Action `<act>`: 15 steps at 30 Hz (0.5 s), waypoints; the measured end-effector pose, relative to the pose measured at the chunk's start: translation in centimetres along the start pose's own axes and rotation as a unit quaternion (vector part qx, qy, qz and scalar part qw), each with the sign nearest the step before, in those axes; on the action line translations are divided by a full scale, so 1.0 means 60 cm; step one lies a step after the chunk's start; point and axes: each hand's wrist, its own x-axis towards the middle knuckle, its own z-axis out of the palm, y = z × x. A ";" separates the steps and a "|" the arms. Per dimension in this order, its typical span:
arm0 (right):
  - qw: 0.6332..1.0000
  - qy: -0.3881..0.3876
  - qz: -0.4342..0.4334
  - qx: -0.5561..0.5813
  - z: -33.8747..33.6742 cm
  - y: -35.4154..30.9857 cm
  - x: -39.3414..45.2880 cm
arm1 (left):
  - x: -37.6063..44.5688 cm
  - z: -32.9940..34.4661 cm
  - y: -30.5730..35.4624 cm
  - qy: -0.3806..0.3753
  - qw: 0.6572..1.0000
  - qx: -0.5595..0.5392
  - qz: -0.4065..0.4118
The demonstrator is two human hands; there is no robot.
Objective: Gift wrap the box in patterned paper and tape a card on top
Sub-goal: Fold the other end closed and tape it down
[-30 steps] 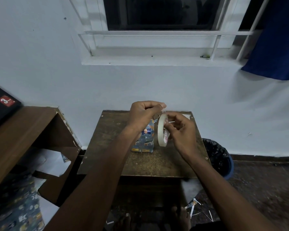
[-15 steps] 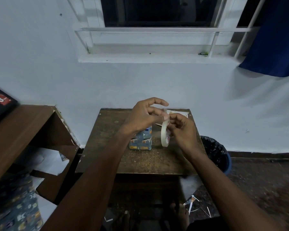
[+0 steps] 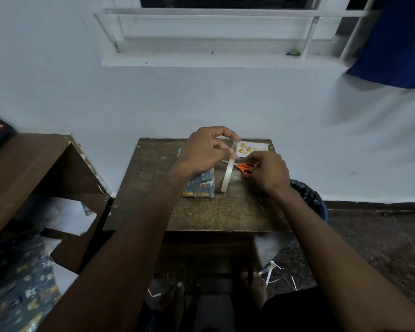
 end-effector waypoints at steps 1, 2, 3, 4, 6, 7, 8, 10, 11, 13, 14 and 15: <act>1.000 -0.008 -0.001 -0.012 -0.001 0.000 0.003 | 0.000 0.000 0.000 0.000 1.000 0.002 0.001; 1.000 -0.016 -0.003 -0.024 -0.002 -0.001 0.004 | -0.001 -0.001 0.003 -0.003 1.000 0.003 0.002; 0.999 -0.026 -0.006 -0.037 -0.003 -0.002 0.005 | -0.002 -0.001 0.003 -0.005 1.000 0.004 0.001; 0.998 -0.034 -0.010 -0.052 -0.003 -0.004 0.006 | -0.002 0.000 0.005 -0.005 1.000 0.006 0.000; 0.995 -0.038 -0.020 -0.087 -0.001 -0.010 0.005 | -0.003 0.000 0.005 -0.004 1.000 0.012 -0.003; 0.993 -0.036 -0.022 -0.108 0.000 -0.013 0.004 | -0.002 0.001 0.003 -0.005 1.000 0.014 -0.004; 0.991 -0.035 -0.020 -0.128 0.002 -0.015 0.004 | -0.003 0.001 0.003 -0.007 1.000 0.015 -0.004; 0.987 -0.036 -0.012 -0.159 0.004 -0.018 0.002 | -0.003 0.002 0.003 -0.005 1.000 0.014 -0.008; 0.985 -0.037 -0.009 -0.169 0.003 -0.020 0.001 | -0.002 0.003 0.004 -0.005 1.000 0.012 -0.012; 0.982 -0.040 -0.010 -0.183 0.002 -0.021 -0.002 | 0.001 0.003 0.005 -0.001 1.000 0.012 -0.022; 0.981 -0.041 -0.010 -0.188 0.001 -0.019 -0.005 | 0.002 0.004 0.005 -0.001 1.000 0.015 -0.027; 0.980 -0.040 -0.009 -0.193 -0.002 -0.019 -0.006 | 0.003 0.003 0.003 -0.002 0.999 0.017 -0.033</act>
